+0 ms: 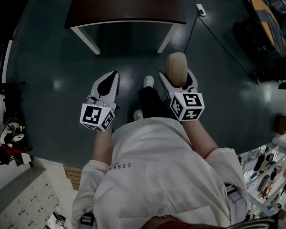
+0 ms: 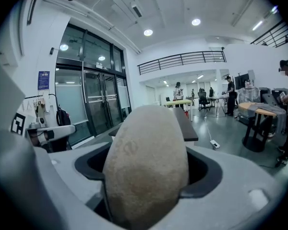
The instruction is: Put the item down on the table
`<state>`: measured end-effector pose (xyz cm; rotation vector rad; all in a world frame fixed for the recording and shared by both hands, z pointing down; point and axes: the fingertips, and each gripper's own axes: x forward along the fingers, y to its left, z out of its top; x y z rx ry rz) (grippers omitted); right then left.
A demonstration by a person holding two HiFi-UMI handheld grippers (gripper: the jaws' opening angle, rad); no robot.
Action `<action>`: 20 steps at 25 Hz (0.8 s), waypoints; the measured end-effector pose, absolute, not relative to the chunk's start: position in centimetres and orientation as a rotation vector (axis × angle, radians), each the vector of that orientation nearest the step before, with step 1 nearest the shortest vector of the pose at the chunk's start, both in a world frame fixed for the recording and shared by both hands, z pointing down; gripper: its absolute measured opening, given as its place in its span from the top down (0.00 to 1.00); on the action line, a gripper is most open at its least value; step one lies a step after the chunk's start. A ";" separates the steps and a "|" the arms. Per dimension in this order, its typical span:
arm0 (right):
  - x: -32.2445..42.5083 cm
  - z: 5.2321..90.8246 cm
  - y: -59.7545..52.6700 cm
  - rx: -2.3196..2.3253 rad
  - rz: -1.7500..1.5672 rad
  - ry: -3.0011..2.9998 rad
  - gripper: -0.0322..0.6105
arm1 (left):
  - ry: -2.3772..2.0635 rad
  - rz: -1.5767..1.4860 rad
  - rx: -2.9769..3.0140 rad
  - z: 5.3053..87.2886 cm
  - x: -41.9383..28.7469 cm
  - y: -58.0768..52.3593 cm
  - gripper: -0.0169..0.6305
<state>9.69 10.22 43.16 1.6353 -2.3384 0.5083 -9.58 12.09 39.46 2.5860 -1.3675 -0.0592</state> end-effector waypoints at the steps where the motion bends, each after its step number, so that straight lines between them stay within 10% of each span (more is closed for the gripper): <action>1: 9.8 43.4 9.4 1.628 0.517 -2.339 0.33 | -1.370 -0.053 2.578 39.7 -9.5 11.3 0.95; 20: 12.3 43.0 -17.3 1.502 0.497 -2.393 0.33 | -1.429 -0.050 2.563 38.6 -5.9 -13.6 0.95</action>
